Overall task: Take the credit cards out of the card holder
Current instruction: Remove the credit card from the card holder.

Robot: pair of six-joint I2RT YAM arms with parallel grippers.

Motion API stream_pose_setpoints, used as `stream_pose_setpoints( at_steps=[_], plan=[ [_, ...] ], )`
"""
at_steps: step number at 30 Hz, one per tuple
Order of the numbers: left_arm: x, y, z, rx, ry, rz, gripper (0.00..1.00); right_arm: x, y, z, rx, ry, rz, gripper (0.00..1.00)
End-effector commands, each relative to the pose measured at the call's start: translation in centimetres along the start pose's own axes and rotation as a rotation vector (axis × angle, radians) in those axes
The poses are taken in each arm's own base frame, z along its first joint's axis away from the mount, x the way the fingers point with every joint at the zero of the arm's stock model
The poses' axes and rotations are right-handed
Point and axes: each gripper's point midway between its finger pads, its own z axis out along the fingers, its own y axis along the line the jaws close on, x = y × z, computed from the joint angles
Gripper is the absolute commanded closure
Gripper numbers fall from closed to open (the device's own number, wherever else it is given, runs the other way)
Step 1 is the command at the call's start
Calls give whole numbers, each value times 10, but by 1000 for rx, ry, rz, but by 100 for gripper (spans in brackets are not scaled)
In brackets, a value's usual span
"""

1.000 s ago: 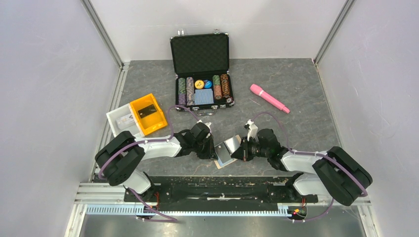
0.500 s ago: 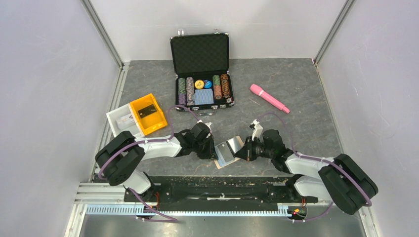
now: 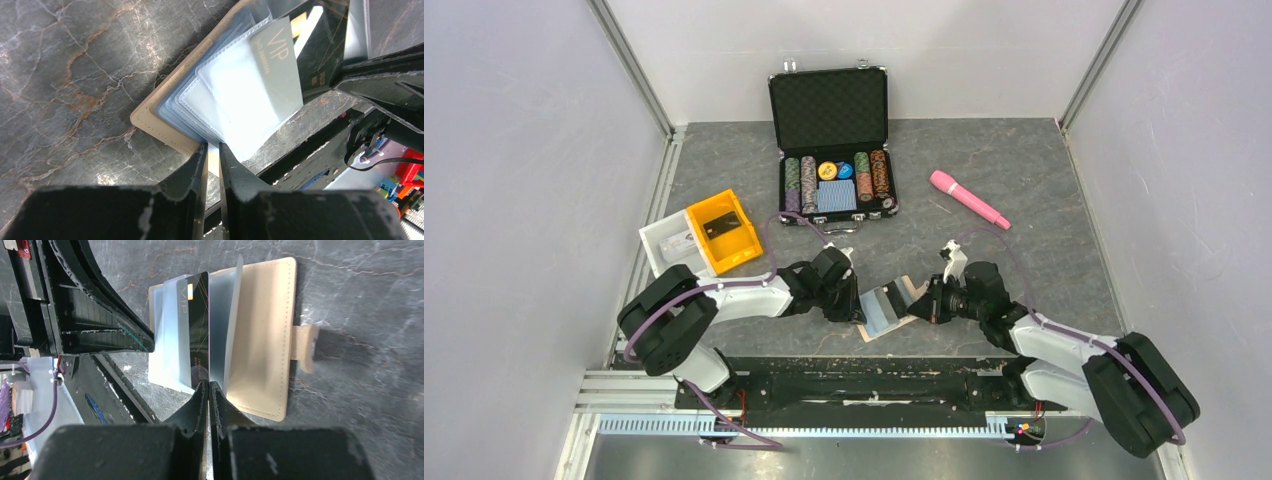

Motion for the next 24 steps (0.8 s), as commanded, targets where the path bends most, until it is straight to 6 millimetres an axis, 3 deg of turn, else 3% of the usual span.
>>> stream_pose_setpoints(
  at_steps=[1, 6, 9, 15, 19, 24],
  plan=[
    [2, 18, 1, -88, 2, 29, 78, -23, -5, -7, 54, -73, -40, 100],
    [-2, 7, -4, -51, -7, 27, 69, -39, -5, -17, 98, -121, -70, 100],
    [-11, -11, -14, -5, -23, 33, 57, -47, 0, -22, 99, -132, -94, 100],
    [-35, -49, -42, 86, -91, 68, 46, -64, 5, -30, 126, -147, -151, 100],
    [-46, -61, -67, 91, -134, 124, 39, -77, 22, -34, 75, -154, -231, 100],
    [-61, -62, -97, 55, -220, 191, 36, -87, 53, -40, -51, -156, -315, 100]
  ],
)
